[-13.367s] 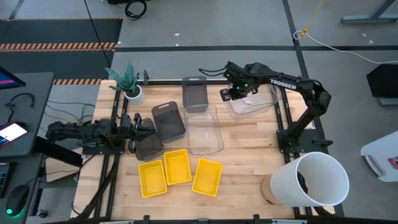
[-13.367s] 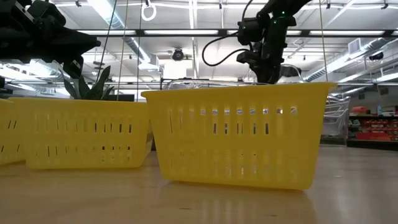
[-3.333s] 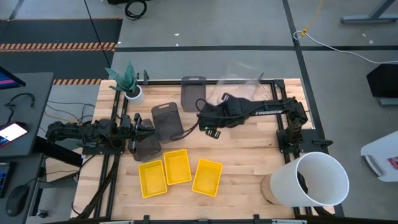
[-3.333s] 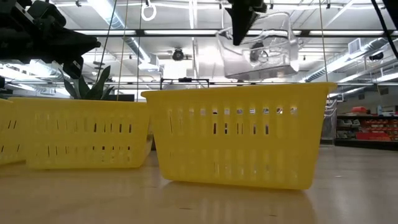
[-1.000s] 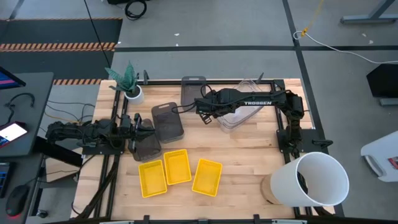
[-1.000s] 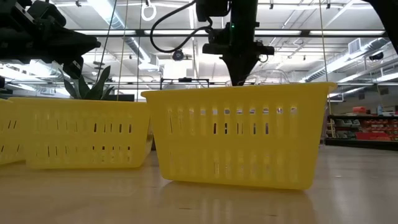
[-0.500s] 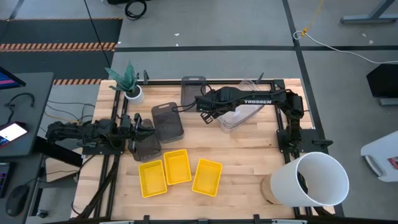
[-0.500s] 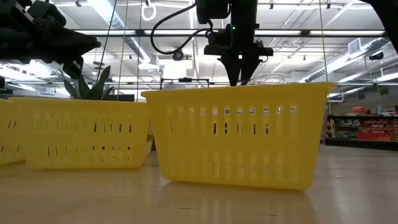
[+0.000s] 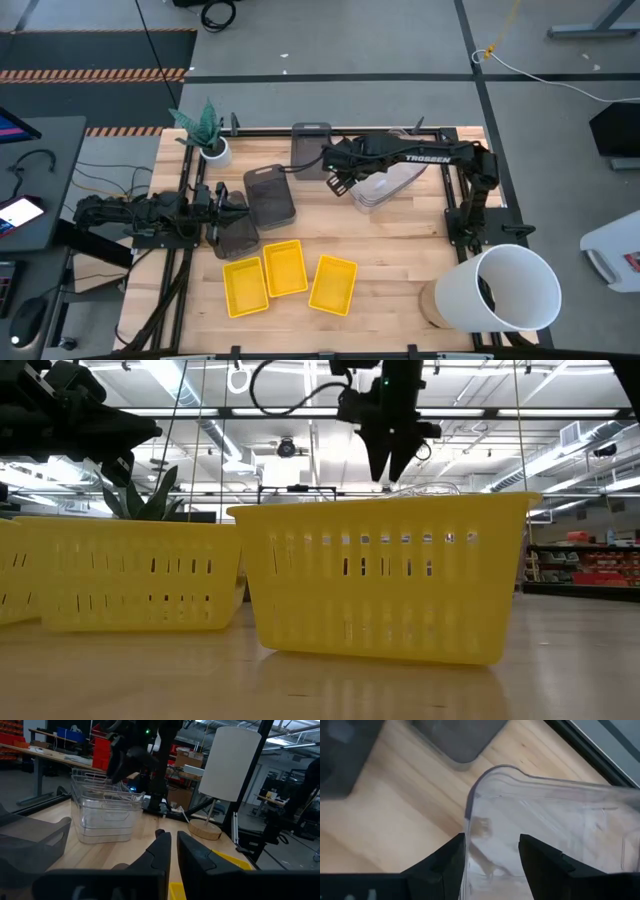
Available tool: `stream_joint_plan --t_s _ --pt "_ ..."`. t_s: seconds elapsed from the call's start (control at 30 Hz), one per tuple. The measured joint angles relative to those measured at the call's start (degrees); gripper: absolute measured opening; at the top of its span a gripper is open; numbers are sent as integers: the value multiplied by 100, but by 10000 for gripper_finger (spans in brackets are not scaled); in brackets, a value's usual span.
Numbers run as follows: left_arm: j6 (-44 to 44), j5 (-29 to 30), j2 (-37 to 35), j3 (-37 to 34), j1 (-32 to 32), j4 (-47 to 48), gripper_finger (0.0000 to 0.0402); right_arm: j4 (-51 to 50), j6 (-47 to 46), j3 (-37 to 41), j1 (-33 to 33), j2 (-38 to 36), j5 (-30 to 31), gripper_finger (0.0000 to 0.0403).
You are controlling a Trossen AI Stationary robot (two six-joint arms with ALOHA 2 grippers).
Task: Stack baskets by color
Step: Stack the left transparent bin on top of the right transparent bins, then stack the left yellow bin on top of the middle yellow bin
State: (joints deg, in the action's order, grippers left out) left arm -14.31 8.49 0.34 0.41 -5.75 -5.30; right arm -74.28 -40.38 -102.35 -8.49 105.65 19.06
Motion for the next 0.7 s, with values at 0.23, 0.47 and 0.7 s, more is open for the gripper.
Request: stream_joint_plan --t_s 0.23,0.47,0.7 --pt "-2 -2 -1 0 -1 -1 31 347 1200 0 24 -313 -247 190" --pt "-4 0 -1 -1 1 -1 35 973 2144 85 398 -344 163 188" --pt "1 -1 1 0 -1 -2 38 1815 2803 671 742 -578 232 180"
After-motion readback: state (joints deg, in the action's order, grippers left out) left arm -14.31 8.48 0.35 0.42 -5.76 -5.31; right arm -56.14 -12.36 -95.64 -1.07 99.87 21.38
